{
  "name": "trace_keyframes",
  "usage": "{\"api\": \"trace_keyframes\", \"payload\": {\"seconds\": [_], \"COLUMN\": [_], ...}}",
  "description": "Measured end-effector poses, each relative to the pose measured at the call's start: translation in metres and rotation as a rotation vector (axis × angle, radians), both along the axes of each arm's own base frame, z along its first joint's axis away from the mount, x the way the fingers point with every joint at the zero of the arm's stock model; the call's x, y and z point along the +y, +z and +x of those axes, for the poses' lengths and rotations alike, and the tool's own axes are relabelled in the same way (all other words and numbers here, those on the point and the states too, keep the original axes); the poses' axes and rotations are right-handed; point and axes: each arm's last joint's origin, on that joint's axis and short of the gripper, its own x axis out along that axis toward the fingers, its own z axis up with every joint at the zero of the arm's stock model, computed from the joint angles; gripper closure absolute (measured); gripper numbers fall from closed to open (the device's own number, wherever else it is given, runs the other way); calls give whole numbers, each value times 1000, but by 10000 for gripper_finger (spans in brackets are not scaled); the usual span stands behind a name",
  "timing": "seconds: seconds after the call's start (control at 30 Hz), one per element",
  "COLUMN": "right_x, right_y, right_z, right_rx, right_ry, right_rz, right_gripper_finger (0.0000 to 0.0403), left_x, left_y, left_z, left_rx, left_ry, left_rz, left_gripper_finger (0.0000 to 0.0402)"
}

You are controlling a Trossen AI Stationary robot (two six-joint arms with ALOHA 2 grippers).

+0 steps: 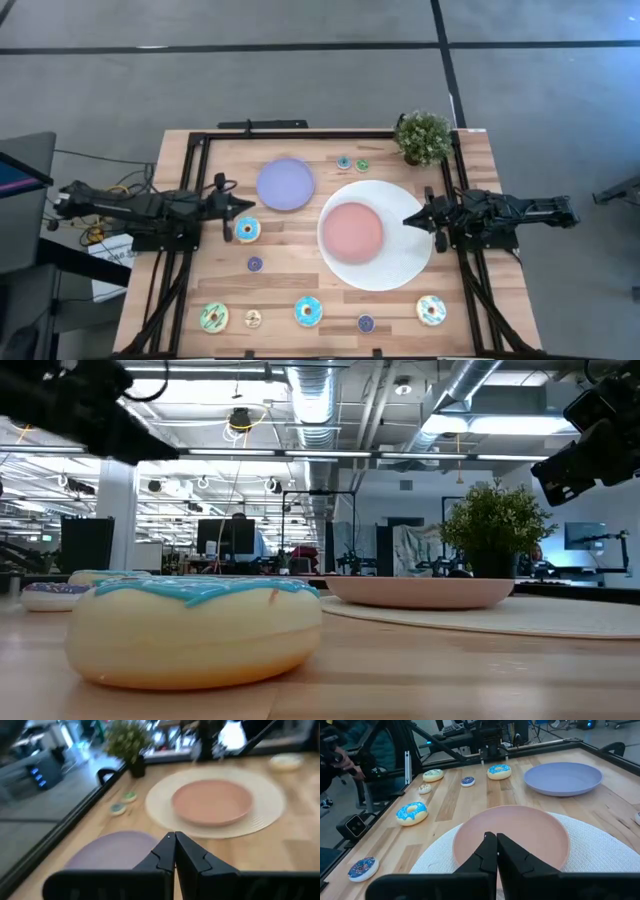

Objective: Pick & Place donuts
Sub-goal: Put the top big light blue donut on the violet plate

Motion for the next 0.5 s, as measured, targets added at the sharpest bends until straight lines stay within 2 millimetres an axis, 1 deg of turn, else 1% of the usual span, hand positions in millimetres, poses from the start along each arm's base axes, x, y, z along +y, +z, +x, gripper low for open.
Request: {"api": "trace_keyframes", "payload": {"seconds": [0.13, 0.2, 0.3, 0.4, 0.5], "right_x": [0, 0, 0, 0, 0], "right_y": [0, 0, 0, 0, 0], "right_z": [0, 0, 0, 0, 0], "right_rx": [0, 0, 0, 0, 0], "right_ry": [0, 0, 0, 0, 0], "right_rz": [0, 0, 0, 0, 0], "right_gripper_finger": [403, 403, 403, 403, 403], "left_x": [1, 1, 2, 3, 2], "left_y": [31, 47, 72, 92, 109], "left_z": [16, 24, 34, 40, 42], "left_rx": [137, 179, 253, 344, 421], "left_ry": [97, 170, 261, 321, 367], "left_rz": [22, 5, 27, 6, -41], "left_gripper_finger": [401, 401, 402, 398, 381]}}
